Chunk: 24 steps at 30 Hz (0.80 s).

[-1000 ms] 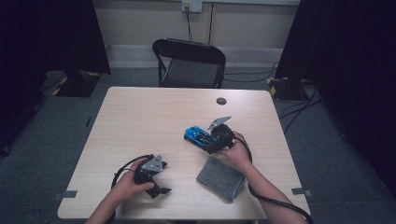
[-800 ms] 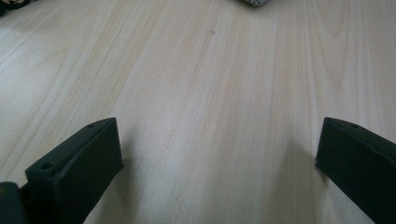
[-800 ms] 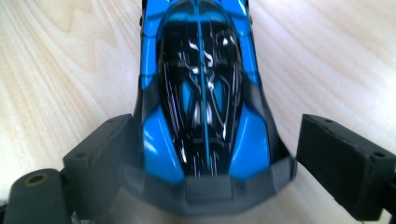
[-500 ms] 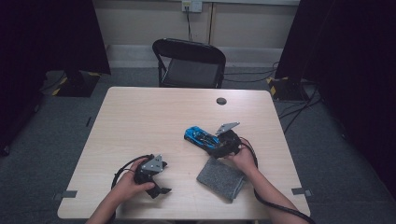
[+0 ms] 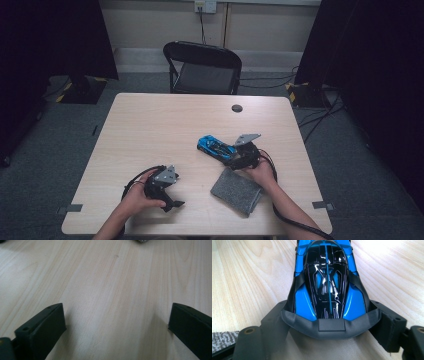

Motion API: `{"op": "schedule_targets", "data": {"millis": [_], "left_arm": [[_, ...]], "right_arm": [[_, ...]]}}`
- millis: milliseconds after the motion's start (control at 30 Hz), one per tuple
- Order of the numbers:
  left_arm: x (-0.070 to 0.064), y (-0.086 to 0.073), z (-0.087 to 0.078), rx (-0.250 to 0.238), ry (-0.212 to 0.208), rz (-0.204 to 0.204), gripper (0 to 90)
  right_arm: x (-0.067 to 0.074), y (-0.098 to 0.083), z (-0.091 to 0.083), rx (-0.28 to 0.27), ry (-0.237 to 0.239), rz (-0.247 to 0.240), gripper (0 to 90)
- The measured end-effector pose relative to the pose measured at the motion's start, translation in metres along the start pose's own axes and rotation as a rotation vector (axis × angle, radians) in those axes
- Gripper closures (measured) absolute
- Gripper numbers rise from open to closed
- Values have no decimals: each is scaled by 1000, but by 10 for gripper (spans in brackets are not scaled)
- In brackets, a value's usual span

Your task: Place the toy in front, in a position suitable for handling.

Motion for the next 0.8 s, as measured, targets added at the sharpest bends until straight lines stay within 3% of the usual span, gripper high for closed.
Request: {"op": "schedule_targets", "data": {"millis": [67, 100, 167, 233, 400, 500, 700, 800], "left_arm": [[-5, 8, 1, -16, -41, -7, 229], [-8, 12, 3, -13, -51, -8, 245], [-13, 20, 8, -2, -56, 13, 172], [-19, 32, 12, -26, -84, 23, 220], [-23, 70, 31, -94, -104, 60, 276], [-26, 88, 45, -104, -133, 96, 305], [-32, 101, 78, -61, -177, 121, 355], [-31, 102, 89, -33, -174, 128, 396]], "right_arm": [[0, 0, 0, 0, 0, 0, 237], [0, 0, 0, 0, 0, 0, 237], [0, 0, 0, 0, 0, 0, 237], [0, 0, 0, 0, 1, 0, 238], [0, 0, 0, 0, 0, 0, 238], [0, 0, 0, 0, 0, 0, 238], [0, 0, 0, 1, 1, 0, 237], [0, 0, 0, 0, 0, 0, 237]]}}
Point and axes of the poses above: each handheld gripper's, and its own axes: z roughly forward along the jaws, y roughly out of its top, x roughly to its left, the point moved 8 cm from there along z, roughly forward along the jaws, and after that the axes turned 8 degrees about -x, right-handed, at the moved point
